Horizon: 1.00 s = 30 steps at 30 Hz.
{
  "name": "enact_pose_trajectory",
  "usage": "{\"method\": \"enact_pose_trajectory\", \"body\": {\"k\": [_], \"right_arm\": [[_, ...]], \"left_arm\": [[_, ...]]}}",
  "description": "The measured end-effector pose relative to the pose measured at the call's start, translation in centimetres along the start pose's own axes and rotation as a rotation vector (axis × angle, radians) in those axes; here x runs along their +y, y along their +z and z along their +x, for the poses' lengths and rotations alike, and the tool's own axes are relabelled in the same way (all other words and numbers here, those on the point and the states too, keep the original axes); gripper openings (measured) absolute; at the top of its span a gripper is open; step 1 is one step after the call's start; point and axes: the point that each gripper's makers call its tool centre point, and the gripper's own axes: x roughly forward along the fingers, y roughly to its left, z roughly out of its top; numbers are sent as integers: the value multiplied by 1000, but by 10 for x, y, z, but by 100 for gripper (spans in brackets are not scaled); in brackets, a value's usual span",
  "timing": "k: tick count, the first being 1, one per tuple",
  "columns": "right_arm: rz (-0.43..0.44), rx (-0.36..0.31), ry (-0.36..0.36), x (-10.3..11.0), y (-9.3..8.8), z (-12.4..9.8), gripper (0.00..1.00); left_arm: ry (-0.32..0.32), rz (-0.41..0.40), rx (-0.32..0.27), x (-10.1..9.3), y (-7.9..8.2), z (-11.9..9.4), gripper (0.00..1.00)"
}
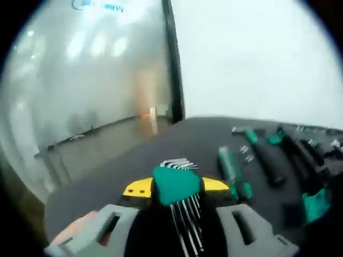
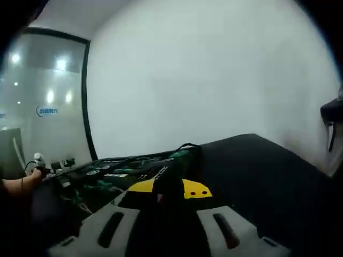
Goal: Pick up the tools and put them into their designated positions in the toolbox.
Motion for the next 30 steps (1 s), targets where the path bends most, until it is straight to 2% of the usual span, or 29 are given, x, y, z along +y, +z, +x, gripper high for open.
{"method": "enact_pose_trajectory", "body": {"k": [2, 3, 4, 5, 6, 7, 8, 9, 10, 11, 12, 13, 14, 15, 16, 17, 18, 20, 21, 22, 23, 24, 25, 26, 27, 28, 29, 30], "right_arm": [[-1, 1, 0, 0, 0, 0, 15], [-1, 2, -1, -1, 0, 0, 15], [-1, 5, -1, 0, 0, 0, 15], [-1, 6, -1, 0, -1, 0, 15], [0, 5, -1, 0, -1, 0, 15], [-2, 6, -1, 0, -1, 1, 15], [-4, 9, 1, 1, -2, 1, 15], [-6, 10, 3, 1, -2, 1, 15], [-6, 8, 6, 2, -1, 1, 15], [-9, 6, 8, 2, -1, 1, 15], [-9, 4, 9, 3, -1, 0, 15], [-6, 4, 7, 2, -1, 0, 15], [-1, 4, 5, 2, -1, 0, 15], [3, 4, 3, 1, -1, -1, 15], [3, 6, 2, 1, -1, -1, 15], [3, 8, 3, 1, -2, 0, 15], [0, 11, 4, 2, -2, 0, 15], [-6, 15, 7, 3, -3, 0, 15], [-8, 14, 8, 3, -3, 0, 15], [-7, 14, 7, 3, -3, 0, 15], [-5, 14, 6, 3, -3, 0, 15], [-4, 14, 4, 2, -3, 0, 15], [-2, 14, 3, 2, -3, -1, 15], [-1, 15, 2, 1, -3, -1, 15], [-2, 16, 3, 1, -3, -1, 15], [-3, 17, 3, 2, -4, -1, 15], [-4, 18, 4, 2, -4, -1, 15], [-4, 17, 4, 2, -4, -1, 15]], "left_arm": [[-77, -14, -73, -13, 24, -10, 27], [-151, -19, -111, -25, 38, -16, 20], [-124, -17, -175, -20, 54, -25, 0], [-207, -176, -213, -36, 69, -27, 0], [-247, -125, -221, -43, 79, -22, 0], [-247, -71, -202, -36, 83, -24, 0], [-220, 20, -116, -35, 72, -13, 0], [-241, 93, -92, -39, 66, -15, 0], [-234, 139, -53, -39, 53, -7, 0], [-201, 176, 37, -36, 31, 0, 0], [-179, 245, 54, -34, 26, 5, 0], [-170, 245, 63, -40, 21, 3, 0], [-204, 147, 98, -51, 13, 1, 0], [-236, 102, 122, -56, 9, 1, 0], [-260, 69, 157, -64, 6, 0, 3], [-272, 52, 197, -68, 2, -2, 14], [-297, 95, 230, -76, -3, -3, 22], [-301, 181, 326, -86, -15, -4, 37], [-302, 195, 354, -89, -20, 2, 39], [-306, 167, 393, -94, -26, 3, 39], [-316, 168, 458, -96, -36, -2, 34], [-297, 31, 432, -100, -27, 3, 33], [-293, -22, 476, -101, -31, -3, 32], [-268, 24, 472, -96, -27, -3, 31], [-244, 47, 503, -93, -30, -11, 31], [-270, 101, 492, -98, -29, -17, 31], [-291, 85, 460, -105, -26, -20, 31], [-310, 61, 477, -110, -28, -26, 31]]}}
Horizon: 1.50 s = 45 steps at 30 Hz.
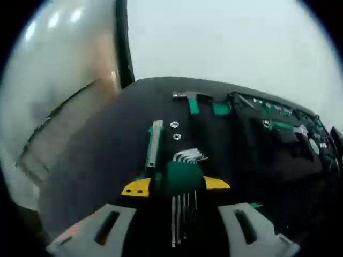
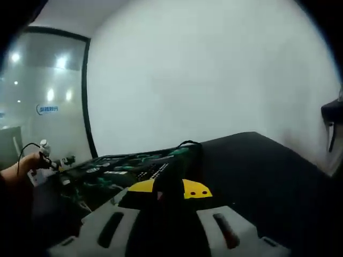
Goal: Pick up the tools and put them into their designated positions in the toolbox.
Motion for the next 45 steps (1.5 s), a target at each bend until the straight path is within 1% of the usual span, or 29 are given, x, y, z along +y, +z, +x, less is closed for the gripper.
{"method": "enact_pose_trajectory", "body": {"k": [2, 3, 4, 5, 6, 8, 9, 11, 12, 13, 14, 15, 17, 19, 20, 21, 22, 24, 26, 27, 28, 30, 31, 33, 35, 36, 38, 41, 45], "right_arm": [[2, -1, 1, 0, 0, 0, 15], [3, 1, 2, 1, 0, 0, 15], [2, 3, 5, 0, 0, 1, 15], [1, 5, 9, 1, 0, 1, 15], [-2, 9, 12, 1, -1, 2, 15], [-7, 13, 15, 2, -2, 2, 15], [-8, 13, 16, 2, -2, 2, 15], [-7, 9, 14, 1, 0, 2, 15], [-4, 7, 13, 1, 0, 1, 15], [-2, 5, 12, 1, 0, 1, 15], [0, 3, 10, 1, 1, 0, 15], [3, 2, 9, 1, 1, 0, 15], [4, 4, 8, 2, 1, -1, 15], [4, 5, 8, 4, 1, -1, 15], [3, 6, 7, 4, 1, -1, 15], [2, 7, 8, 5, 1, -1, 15], [1, 9, 9, 6, 1, -2, 15], [-2, 13, 9, 7, 0, -2, 15], [-5, 14, 10, 9, 0, -2, 15], [-6, 13, 10, 9, 0, -2, 15], [-6, 13, 10, 8, 0, -1, 15], [-4, 13, 7, 5, -1, 0, 15], [-3, 13, 6, 5, -1, 0, 15], [-2, 12, 6, 3, -1, 0, 15], [0, 9, 4, 2, -1, 1, 15], [2, 10, 4, 1, -1, 1, 15], [5, 12, 4, 1, -2, 1, 15], [1, 17, 8, 1, -2, 2, 15], [0, 19, 12, 2, -3, 3, 15]], "left_arm": [[-3, 1, 38, 0, -10, 4, 33], [34, 25, 70, 11, -16, 10, 35], [45, 56, 49, 16, -15, 13, 30], [61, 38, 30, 20, -11, 14, 29], [27, -19, 28, 14, -8, 14, 30], [20, -27, 52, 17, -5, 19, 31], [39, 0, 32, 12, -3, 16, 31], [54, 93, 69, 9, -5, 21, 29], [34, 82, 92, 2, -10, 26, 26], [72, 138, 59, 10, -5, 32, 27], [54, 157, 55, 8, -6, 35, 27], [41, 130, 30, 9, -3, 35, 27], [27, 114, 16, 11, -2, 34, 27], [13, 203, -40, 9, 3, 34, 25], [3, 239, -73, 7, 8, 32, 20], [-5, 220, -142, 6, 19, 27, 14], [12, 189, -171, 11, 26, 22, 8], [64, 256, -163, 26, 28, 15, 3], [63, 244, -164, 31, 25, 18, 1], [31, 213, -187, 27, 26, 19, 2], [35, 163, -173, 30, 22, 19, 2], [47, 182, -154, 34, 18, 24, 3], [57, 201, -110, 35, 9, 28, 3], [69, 221, -98, 36, 8, 35, 3], [79, 197, -91, 35, 10, 32, 3], [63, 168, -91, 33, 10, 31, 3], [24, 173, -144, 22, 14, 27, 3], [51, 254, -170, 22, 22, 20, 3], [44, 317, -256, 11, 43, -3, 3]]}}
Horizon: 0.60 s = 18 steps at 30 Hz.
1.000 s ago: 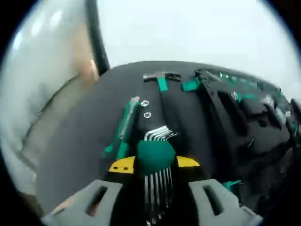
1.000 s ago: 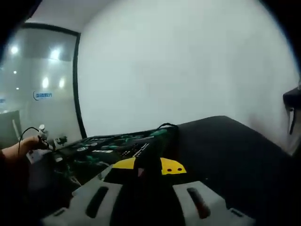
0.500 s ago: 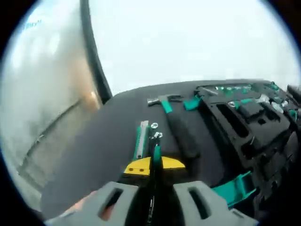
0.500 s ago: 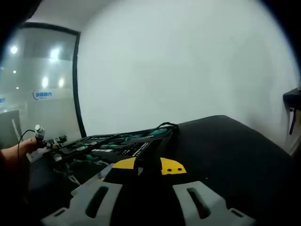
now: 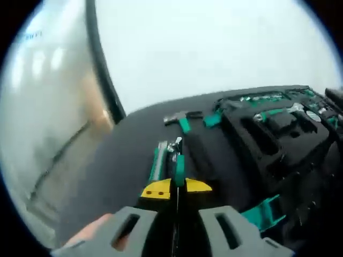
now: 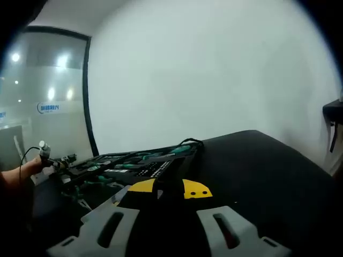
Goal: Pick up the tools and put them into their designated positions in the toolbox.
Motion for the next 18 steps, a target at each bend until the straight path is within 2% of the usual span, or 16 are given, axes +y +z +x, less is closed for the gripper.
{"method": "enact_pose_trajectory", "body": {"k": [5, 7, 9, 12, 18], "right_arm": [[2, -2, 0, -1, 0, 0, 15], [3, -3, 1, -1, 0, 0, 15], [4, -2, 1, -1, 0, 0, 15], [7, -3, -1, -2, 0, 0, 15], [17, -11, -1, -2, 2, -2, 15]], "left_arm": [[-51, 134, -135, -20, 44, -27, 3], [-79, 220, -196, -28, 58, -32, 3], [-98, 246, -231, -36, 68, -36, 3], [-144, 264, -253, -51, 79, -43, 2], [-213, 378, -318, -99, 98, -48, 2]]}}
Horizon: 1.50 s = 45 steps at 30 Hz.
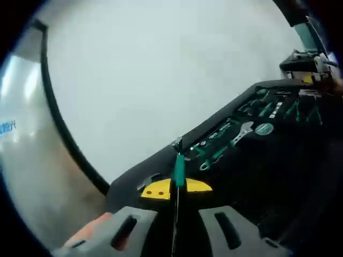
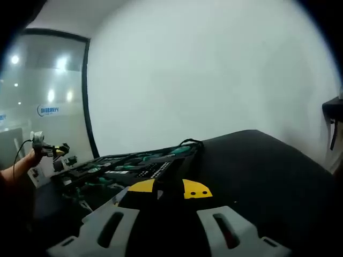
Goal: Pick up the tools and put them into their designated positions in the toolbox.
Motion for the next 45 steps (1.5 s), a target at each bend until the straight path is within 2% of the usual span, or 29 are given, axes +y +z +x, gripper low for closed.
{"method": "enact_pose_trajectory", "body": {"k": [2, 6, 9, 13, 16, 20, 23, 26, 27, 28, 31, 34, 36, 38, 40, 41, 42, 43, 45], "right_arm": [[2, -3, -2, 0, 1, 0, 15], [7, -8, -4, 0, 2, -2, 15], [11, -8, -4, 2, 3, -3, 15], [19, -14, -5, 4, 4, -5, 15], [29, -18, -6, 4, 4, -6, 15], [40, -23, -5, 5, 5, -7, 15], [48, -26, -4, 6, 6, -7, 15], [54, -29, -2, 7, 7, -8, 15], [56, -32, -2, 7, 7, -8, 15], [59, -33, -1, 8, 7, -8, 15], [70, -36, 0, 9, 8, -9, 15], [74, -38, 0, 10, 8, -9, 15], [73, -38, 1, 11, 8, -10, 15], [73, -37, 2, 12, 8, -10, 15], [73, -36, 2, 13, 8, -10, 15], [72, -37, 2, 14, 9, -10, 15], [72, -37, 2, 14, 9, -10, 15], [73, -36, 2, 15, 9, -10, 15], [74, -37, 2, 16, 9, -11, 15]], "left_arm": [[-38, 45, -31, -16, 10, 5, 3], [-127, 84, -70, -53, 25, 17, 2], [-169, 116, -58, -75, 29, 22, 2], [-222, 242, -58, -101, 29, 30, 2], [-239, 316, -12, -111, 20, 35, 3], [-274, 356, -5, -125, 16, 38, 3], [-274, 434, -3, -130, 13, 42, 3], [-286, 480, 70, -134, 0, 45, 3], [-307, 480, 86, -139, -1, 44, 3], [-302, 505, 44, -139, 6, 45, 3], [-316, 488, 40, -142, 4, 44, 5], [-329, 402, 27, -145, 9, 38, 8], [-381, 314, -30, -148, 17, 35, 15], [-436, 181, -37, -150, 20, 30, 27], [-474, 128, -39, -150, 19, 28, 42], [-485, 119, -19, -151, 15, 27, 43], [-484, 120, -27, -149, 16, 26, 41], [-489, 90, -28, -150, 17, 26, 39], [-483, -15, -65, -148, 29, 27, 32]]}}
